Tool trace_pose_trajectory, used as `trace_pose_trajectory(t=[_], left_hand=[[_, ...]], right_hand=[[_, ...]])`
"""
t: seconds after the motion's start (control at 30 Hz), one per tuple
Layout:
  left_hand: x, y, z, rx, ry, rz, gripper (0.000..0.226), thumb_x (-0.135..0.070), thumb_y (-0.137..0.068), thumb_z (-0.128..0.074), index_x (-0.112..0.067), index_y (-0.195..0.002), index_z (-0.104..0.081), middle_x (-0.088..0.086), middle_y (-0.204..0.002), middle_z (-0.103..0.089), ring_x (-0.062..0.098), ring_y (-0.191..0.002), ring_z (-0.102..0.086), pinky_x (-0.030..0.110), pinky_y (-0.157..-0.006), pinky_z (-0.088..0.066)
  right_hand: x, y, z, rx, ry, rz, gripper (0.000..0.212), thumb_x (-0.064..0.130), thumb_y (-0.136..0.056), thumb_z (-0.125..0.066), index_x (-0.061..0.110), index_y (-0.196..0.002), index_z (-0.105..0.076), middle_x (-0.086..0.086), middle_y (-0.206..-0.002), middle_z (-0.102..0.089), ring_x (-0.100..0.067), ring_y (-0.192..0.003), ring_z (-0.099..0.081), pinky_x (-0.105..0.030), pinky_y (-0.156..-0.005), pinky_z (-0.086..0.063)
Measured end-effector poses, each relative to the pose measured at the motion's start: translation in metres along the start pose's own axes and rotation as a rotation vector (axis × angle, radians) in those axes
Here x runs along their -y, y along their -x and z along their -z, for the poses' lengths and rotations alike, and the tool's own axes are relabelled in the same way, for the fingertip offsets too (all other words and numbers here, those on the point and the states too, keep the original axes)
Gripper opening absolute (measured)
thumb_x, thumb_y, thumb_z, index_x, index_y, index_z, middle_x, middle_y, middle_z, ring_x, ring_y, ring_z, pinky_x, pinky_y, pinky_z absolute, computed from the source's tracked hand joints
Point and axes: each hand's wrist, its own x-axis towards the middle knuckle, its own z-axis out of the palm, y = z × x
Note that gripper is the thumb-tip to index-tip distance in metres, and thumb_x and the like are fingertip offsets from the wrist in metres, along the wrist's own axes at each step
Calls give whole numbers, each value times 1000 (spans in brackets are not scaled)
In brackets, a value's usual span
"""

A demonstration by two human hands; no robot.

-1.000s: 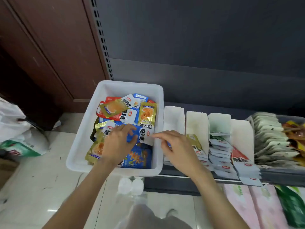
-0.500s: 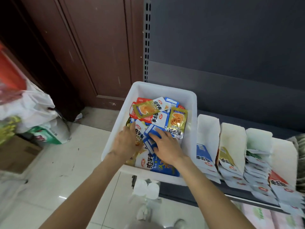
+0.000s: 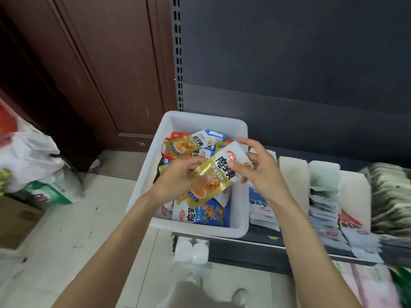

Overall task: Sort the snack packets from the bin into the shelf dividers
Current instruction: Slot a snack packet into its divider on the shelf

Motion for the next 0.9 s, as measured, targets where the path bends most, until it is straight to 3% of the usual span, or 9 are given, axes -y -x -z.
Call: trace_pose_trajectory(t=[0.13,0.23,0.3,0.4,0.47,0.57,0.7,0.83,0.9], left_hand=[[-25,-17,-41,96,-172,-137,15,-27,-77,-75,-21,-90,-71,-9,-86,-73,3,-78,-67,25,-74,-55],[-38,-36,-79,109,-337,-261,19,-36,-85,-66,-21,-96,-70,-8,-85,-72,6,-77,-65,35,-70,-52],[-49,-46,-107,135,-356,-402,20,-32,-91,-58,-21,-103,-70,-9,-91,-72,4,-78,-63,30,-69,-52],[-61,-64,-144,125,-328,-528,21,-23,-92,-59,-19,-109,-71,-8,-100,-71,-1,-84,-60,21,-74,-49],[-61,-76,-165,87,-346,-581,20,-21,-90,-61,-20,-106,-72,-7,-99,-72,5,-85,-63,25,-75,-50],[-44,-91,-186,22,-426,-586,17,-19,-87,-66,-20,-102,-74,-5,-95,-72,13,-84,-65,35,-76,-53],[-15,-102,-191,-54,-397,-443,18,-16,-84,-69,-21,-101,-74,-6,-97,-73,9,-84,-66,36,-86,-52],[0,-100,-188,94,-558,-452,17,-17,-84,-69,-20,-99,-74,-4,-93,-73,14,-82,-66,34,-88,-49],[5,-95,-186,150,-694,-487,22,-18,-84,-68,-20,-105,-72,1,-101,-72,20,-99,-63,35,-97,-38]], right_hand=[[3,30,63,-29,222,80,10,13,-84,-70,20,-90,-66,10,-79,-70,-1,-64,-62,-19,-43,-41],[-3,56,106,-213,293,142,8,18,-86,-68,25,-89,-65,12,-79,-70,-5,-67,-61,-21,-53,-44],[-6,75,130,-349,388,229,3,26,-88,-66,27,-90,-64,12,-80,-67,-8,-67,-58,-27,-60,-45],[-6,98,157,-513,556,369,3,26,-91,-62,24,-92,-64,24,-80,-63,5,-75,-58,-12,-67,-42],[-11,104,166,-567,655,418,7,21,-91,-62,17,-93,-67,23,-86,-62,12,-77,-56,-6,-68,-40],[-36,99,170,-609,750,382,10,18,-91,-64,13,-98,-70,14,-87,-67,7,-71,-57,-8,-63,-43],[-66,82,153,-571,792,313,16,18,-93,-58,21,-105,-69,4,-80,-72,-12,-59,-63,-29,-55,-50],[-84,67,136,-447,1111,336,32,-3,-70,-74,19,-93,-74,0,-64,-68,-18,-48,-59,-18,-49,-41],[-95,61,130,-326,1233,308,40,-5,-59,-75,21,-90,-74,1,-64,-68,-18,-52,-62,-22,-56,-45]])
